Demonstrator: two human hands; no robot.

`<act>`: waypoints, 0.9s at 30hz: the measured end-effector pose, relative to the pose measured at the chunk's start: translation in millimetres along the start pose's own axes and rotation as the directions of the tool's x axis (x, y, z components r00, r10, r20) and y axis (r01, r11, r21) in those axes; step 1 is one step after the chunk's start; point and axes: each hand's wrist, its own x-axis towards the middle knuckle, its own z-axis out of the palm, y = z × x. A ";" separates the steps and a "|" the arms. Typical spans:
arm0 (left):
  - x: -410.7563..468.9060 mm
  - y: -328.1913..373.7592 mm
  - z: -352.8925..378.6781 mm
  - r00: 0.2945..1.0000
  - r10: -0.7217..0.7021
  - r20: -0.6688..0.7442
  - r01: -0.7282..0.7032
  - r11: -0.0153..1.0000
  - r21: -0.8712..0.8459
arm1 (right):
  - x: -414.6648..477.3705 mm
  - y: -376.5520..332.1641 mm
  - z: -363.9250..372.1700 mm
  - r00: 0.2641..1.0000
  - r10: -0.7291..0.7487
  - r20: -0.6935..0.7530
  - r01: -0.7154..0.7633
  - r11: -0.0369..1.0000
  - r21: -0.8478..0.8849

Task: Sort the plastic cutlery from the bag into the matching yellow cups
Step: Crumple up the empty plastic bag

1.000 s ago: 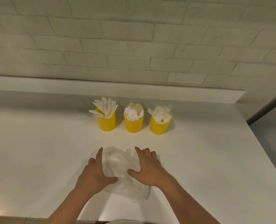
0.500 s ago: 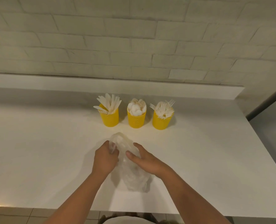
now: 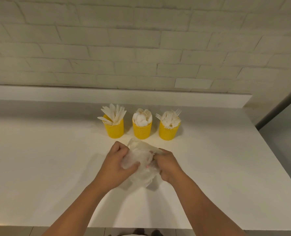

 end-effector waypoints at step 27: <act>24.4 32.6 -15.1 0.870 -0.413 0.268 0.490 0.669 -0.559 | -9.2 -20.0 8.2 0.876 -0.427 0.224 0.408 0.904 0.124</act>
